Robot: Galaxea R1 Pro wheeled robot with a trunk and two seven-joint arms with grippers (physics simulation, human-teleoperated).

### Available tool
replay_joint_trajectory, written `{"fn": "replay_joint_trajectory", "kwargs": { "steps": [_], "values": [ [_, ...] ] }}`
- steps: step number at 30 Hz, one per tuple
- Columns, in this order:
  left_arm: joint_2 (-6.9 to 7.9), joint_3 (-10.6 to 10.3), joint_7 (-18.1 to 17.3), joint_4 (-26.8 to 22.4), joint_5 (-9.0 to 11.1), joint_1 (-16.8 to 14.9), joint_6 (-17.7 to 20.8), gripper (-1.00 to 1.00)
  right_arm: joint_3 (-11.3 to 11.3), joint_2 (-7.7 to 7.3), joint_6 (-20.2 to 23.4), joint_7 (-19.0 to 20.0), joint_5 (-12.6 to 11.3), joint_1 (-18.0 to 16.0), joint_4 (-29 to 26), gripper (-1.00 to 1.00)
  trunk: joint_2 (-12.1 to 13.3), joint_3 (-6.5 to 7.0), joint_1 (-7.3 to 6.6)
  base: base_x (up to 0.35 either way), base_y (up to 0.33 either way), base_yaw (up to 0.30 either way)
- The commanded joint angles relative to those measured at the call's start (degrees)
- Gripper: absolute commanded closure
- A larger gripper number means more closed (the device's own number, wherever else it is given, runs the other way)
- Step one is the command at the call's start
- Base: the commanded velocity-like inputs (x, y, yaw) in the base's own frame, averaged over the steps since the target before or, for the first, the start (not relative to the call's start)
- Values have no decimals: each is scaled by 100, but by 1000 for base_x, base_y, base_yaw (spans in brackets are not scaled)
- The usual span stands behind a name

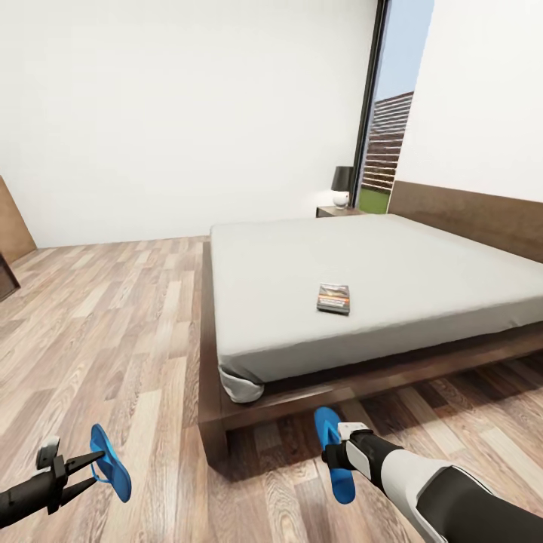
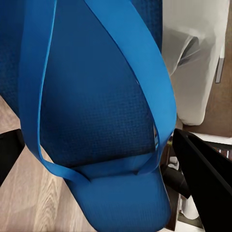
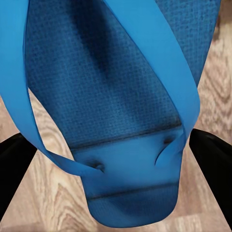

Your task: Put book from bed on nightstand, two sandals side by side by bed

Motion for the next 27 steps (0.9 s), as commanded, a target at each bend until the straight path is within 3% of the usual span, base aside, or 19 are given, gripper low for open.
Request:
{"fn": "replay_joint_trajectory", "kwargs": {
  "steps": [1, 11, 17, 27],
  "values": [
    [2, -11, -8, 2, 29, -3, 45, 100, 49, 4, 8, 20, -51, -7, 15, 100, -2, -5, -1, 0, 0, 8],
    [2, -9, -2, 4, 22, -3, 45, 100, 52, 6, 91, 31, -48, -7, 15, 100, -2, -5, -1, 0, 0, 2],
    [-6, -10, 1, 2, 21, -3, 45, 100, 63, 12, 586, 24, -40, -7, 15, 100, -2, -5, -1, 0, 0, 0],
    [-24, -3, 1, 2, 21, -3, 45, 100, 55, 6, 668, 22, -31, -7, 15, 100, -2, -5, -1, 0, -68, 0]
  ]
}}
